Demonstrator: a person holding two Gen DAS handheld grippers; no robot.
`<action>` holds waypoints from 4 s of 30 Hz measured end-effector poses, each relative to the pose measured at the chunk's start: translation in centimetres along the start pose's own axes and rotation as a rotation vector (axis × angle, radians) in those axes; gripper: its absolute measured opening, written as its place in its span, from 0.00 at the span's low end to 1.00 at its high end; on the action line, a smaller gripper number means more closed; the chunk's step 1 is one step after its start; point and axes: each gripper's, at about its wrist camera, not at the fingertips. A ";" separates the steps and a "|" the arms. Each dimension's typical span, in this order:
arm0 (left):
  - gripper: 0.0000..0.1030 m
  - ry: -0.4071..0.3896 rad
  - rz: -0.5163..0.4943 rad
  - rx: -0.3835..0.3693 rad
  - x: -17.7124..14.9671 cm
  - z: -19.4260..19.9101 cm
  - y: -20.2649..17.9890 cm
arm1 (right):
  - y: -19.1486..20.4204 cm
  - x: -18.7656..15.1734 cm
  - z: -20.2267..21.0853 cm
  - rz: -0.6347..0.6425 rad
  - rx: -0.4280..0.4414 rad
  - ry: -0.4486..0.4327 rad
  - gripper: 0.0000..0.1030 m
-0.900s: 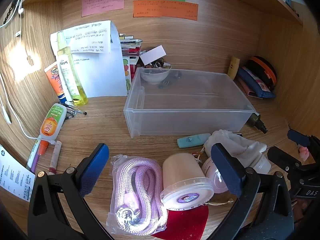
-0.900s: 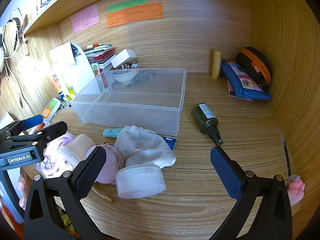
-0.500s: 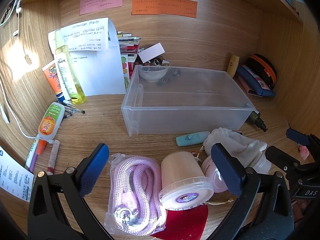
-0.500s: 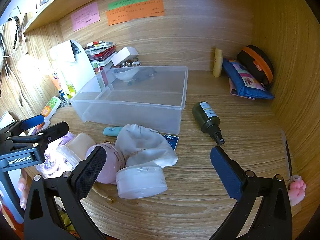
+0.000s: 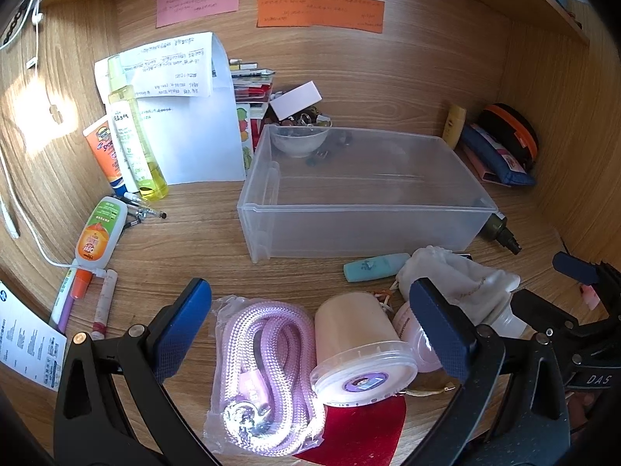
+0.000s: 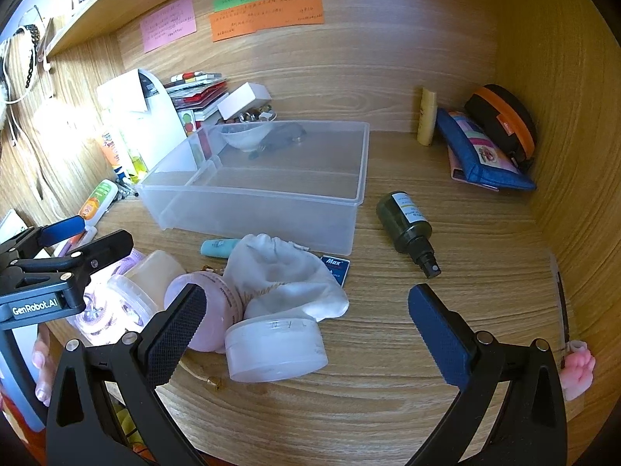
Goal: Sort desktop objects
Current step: 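Move both tools toward the bagged lilac rope and white tub, then grasp the bagged lilac rope with left tool while right tool grasps white tub, then carry rope and white tub into the clear box and open both tools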
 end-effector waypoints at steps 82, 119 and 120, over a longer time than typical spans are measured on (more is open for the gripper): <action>0.50 0.215 -0.144 -0.029 -4.1 -3.1 7.1 | -0.5 -2.3 -1.7 0.050 0.097 0.085 0.61; 0.16 -0.103 -0.128 -0.262 10.0 2.0 3.4 | 0.9 9.7 -2.9 0.053 0.122 -0.081 0.61; 0.16 -0.098 -0.123 -0.263 10.3 1.4 3.4 | 0.9 9.9 -3.5 0.053 0.125 -0.070 0.61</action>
Point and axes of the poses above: each gripper's, at about its wrist camera, not at the fingertips, and z roughly against the way its jaws point, y to its left, x to its top, and after that the axes turned 15 degrees about -x, right-handed
